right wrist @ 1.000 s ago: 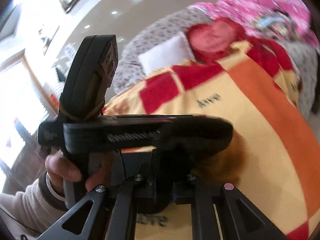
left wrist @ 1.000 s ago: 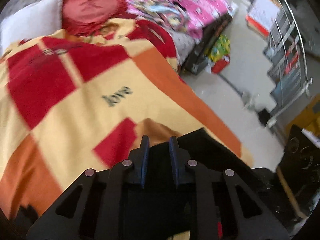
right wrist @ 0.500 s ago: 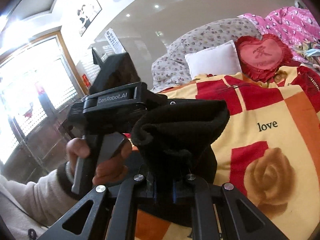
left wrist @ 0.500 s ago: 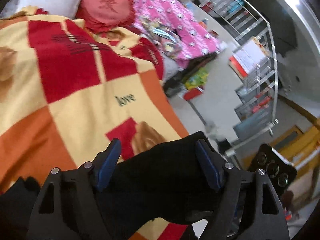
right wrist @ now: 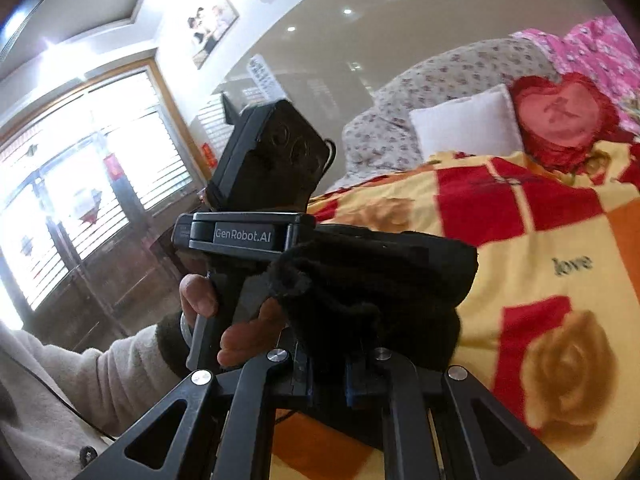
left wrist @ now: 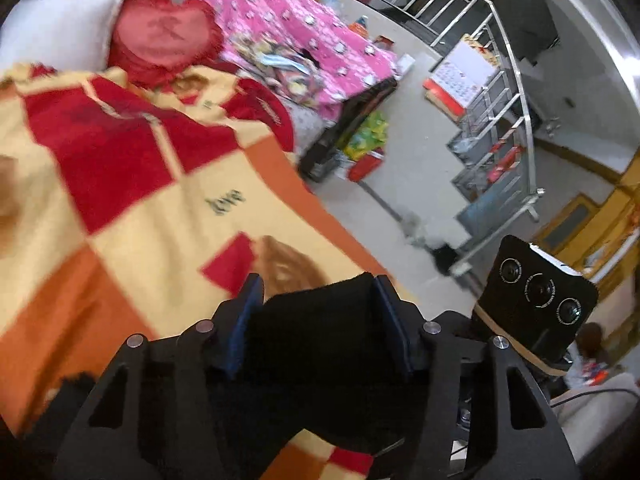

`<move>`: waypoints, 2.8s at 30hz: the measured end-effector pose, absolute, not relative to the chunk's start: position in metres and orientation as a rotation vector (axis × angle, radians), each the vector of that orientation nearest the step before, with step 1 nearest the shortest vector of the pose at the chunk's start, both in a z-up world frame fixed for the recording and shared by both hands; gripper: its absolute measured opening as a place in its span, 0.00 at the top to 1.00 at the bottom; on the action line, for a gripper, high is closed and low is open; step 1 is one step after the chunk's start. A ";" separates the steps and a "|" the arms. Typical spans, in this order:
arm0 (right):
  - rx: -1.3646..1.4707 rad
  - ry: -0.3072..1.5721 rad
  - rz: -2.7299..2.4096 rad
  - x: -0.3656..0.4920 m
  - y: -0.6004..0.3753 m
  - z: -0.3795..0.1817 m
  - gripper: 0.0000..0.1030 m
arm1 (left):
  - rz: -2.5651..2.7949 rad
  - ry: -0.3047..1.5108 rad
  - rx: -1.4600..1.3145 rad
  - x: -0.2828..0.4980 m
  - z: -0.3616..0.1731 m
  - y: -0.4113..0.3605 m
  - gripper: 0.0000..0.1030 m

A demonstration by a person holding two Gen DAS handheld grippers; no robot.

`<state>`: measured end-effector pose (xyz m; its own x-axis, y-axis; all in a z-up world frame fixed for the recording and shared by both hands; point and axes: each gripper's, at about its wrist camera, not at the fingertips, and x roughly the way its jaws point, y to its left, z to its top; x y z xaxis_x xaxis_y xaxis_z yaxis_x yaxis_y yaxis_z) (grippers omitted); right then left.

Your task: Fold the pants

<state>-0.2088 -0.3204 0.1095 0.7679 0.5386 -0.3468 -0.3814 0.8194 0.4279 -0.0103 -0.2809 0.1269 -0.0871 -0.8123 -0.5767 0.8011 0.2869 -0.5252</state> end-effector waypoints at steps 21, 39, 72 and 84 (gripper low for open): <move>0.269 0.740 0.598 -0.153 -0.250 0.075 0.72 | -0.690 1.012 -0.021 -0.002 0.084 -0.115 0.46; 0.056 0.877 0.202 -0.091 -0.273 0.030 0.72 | -0.442 1.011 0.039 -0.034 0.030 -0.141 0.43; 0.010 0.869 0.277 -0.155 -0.238 0.050 0.72 | -0.327 0.958 -0.031 -0.075 0.042 -0.088 0.42; -0.172 0.902 0.383 -0.091 -0.148 0.026 0.66 | -0.044 0.950 -0.152 -0.090 0.049 0.035 0.42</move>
<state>-0.0908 -0.1483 0.0257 0.5584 0.2515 -0.7905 -0.3943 0.9189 0.0138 -0.0896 0.0351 0.0490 0.5815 -0.1040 -0.8069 -0.0292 0.9885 -0.1485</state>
